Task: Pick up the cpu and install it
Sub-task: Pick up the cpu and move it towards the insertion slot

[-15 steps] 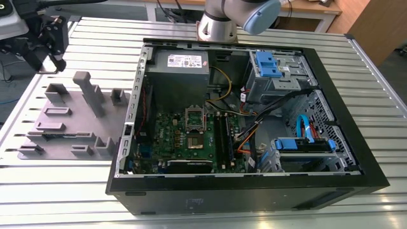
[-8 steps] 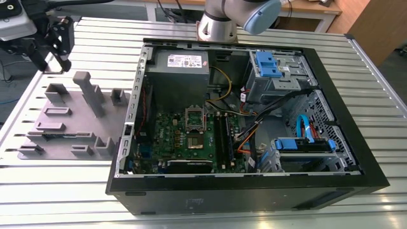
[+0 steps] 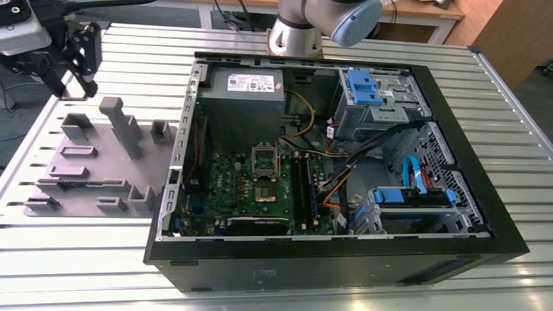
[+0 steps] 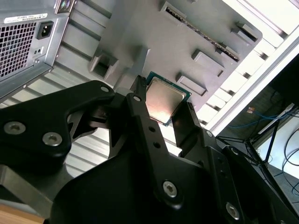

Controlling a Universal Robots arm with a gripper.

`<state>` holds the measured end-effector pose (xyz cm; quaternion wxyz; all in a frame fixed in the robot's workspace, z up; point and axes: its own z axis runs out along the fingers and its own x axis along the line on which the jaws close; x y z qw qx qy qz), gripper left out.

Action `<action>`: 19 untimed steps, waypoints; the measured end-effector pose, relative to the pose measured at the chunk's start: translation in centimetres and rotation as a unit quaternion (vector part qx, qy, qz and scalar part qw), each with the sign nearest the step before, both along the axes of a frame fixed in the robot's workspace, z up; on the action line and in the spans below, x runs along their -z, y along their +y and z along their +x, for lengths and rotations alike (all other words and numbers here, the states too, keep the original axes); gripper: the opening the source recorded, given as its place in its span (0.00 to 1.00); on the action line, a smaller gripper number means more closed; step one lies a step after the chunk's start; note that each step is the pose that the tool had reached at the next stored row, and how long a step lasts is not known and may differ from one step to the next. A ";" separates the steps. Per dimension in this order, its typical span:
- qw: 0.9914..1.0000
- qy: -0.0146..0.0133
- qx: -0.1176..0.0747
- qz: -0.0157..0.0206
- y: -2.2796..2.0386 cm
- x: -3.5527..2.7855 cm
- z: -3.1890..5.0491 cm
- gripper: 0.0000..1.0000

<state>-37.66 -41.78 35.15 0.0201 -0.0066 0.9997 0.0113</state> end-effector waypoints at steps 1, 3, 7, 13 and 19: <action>1.000 0.000 0.000 0.000 0.00 0.00 0.05 0.47; 1.000 0.000 0.000 0.000 0.00 0.00 0.16 0.47; 1.000 0.000 0.000 0.000 0.00 0.00 0.48 0.47; 1.000 0.000 0.000 0.000 0.00 0.00 1.01 0.47; 1.000 0.000 0.000 0.000 0.00 0.00 1.59 0.47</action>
